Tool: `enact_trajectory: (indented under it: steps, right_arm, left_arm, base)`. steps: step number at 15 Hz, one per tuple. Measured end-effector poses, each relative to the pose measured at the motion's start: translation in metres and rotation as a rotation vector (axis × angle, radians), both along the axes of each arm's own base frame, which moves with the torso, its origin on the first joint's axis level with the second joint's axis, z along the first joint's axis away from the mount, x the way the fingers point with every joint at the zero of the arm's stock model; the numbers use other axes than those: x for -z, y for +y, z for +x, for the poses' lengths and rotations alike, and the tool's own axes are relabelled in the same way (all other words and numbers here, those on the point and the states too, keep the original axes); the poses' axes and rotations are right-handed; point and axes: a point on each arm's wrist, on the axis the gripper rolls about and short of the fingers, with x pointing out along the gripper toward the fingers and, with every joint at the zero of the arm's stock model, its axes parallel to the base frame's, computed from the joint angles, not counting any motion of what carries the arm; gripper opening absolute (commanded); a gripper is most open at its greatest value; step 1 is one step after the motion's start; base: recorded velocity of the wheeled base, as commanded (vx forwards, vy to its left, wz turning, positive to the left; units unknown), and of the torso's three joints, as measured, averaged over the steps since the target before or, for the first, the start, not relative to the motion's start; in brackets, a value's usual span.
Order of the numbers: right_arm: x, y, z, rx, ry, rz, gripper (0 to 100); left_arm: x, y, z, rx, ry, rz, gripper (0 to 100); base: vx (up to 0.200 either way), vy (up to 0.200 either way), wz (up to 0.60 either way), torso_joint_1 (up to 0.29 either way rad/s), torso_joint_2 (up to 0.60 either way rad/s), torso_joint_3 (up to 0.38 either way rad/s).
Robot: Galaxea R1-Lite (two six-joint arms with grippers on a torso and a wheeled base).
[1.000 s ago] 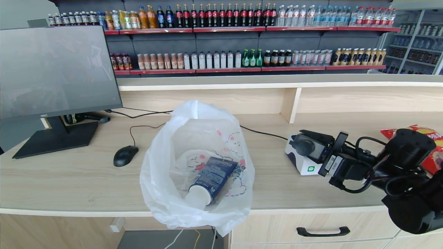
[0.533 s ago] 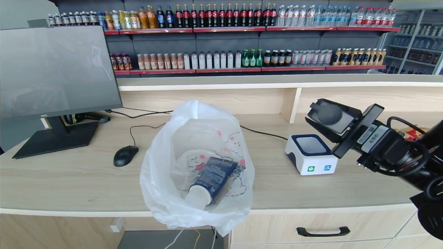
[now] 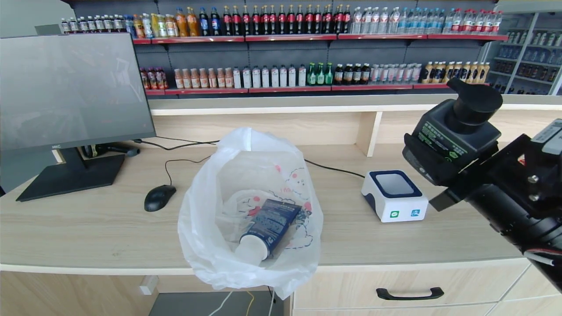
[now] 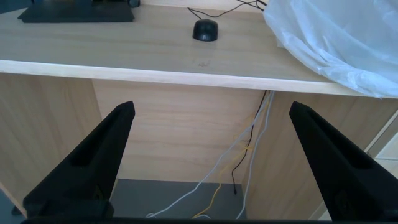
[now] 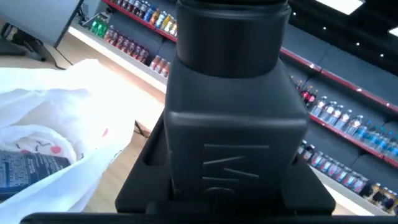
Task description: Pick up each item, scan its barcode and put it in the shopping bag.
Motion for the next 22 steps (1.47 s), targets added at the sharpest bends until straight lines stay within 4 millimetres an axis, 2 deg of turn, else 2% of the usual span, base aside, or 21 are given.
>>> enact_trajectory:
  steps: [3, 6, 8, 12, 15, 20, 22]
  right_arm:
    - [0.011, 0.015, -0.027, -0.156, 0.164, 0.165, 0]
    - [0.038, 0.012, -0.044, -0.233, 0.364, 0.235, 0]
    - [0.045, 0.011, -0.047, -0.233, 0.389, 0.212, 0]
    - [0.044, 0.015, -0.051, -0.3, 0.442, 0.282, 0]
    - [0.036, 0.018, -0.046, -0.378, 0.454, 0.341, 0]
    - [0.041, 0.015, -0.047, -0.368, 0.476, 0.335, 0]
    - [0.036, 0.015, -0.048, -0.377, 0.457, 0.353, 0]
  left_arm:
    - [0.0, 0.0, 0.0, 0.0, 0.0, 0.0, 100]
    - [0.0, 0.0, 0.0, 0.0, 0.0, -0.001, 100]
    - [0.0, 0.0, 0.0, 0.0, 0.001, -0.003, 100]
    - [0.0, 0.0, 0.0, 0.0, 0.0, -0.004, 100]
    - [0.0, 0.0, 0.0, -0.001, 0.0, -0.009, 100]
    - [0.0, 0.0, 0.0, 0.0, 0.001, -0.002, 100]
    - [0.0, 0.0, 0.0, 0.0, 0.0, -0.002, 100]
  base:
    - [0.0, 0.0, 0.0, 0.0, 0.0, 0.0]
    - [0.0, 0.067, 0.0, -0.001, 0.0, 0.004]
    - [0.0, 0.2, 0.0, -0.002, 0.0, 0.007]
    - [0.0, 0.2, 0.0, 0.006, 0.0, 0.0]
    - [0.0, 0.2, 0.0, -0.001, 0.0, 0.004]
    - [0.0, 0.0, 0.0, 0.0, 0.0, 0.0]
    - [0.2, 0.0, 0.0, 0.0, 0.0, 0.0]
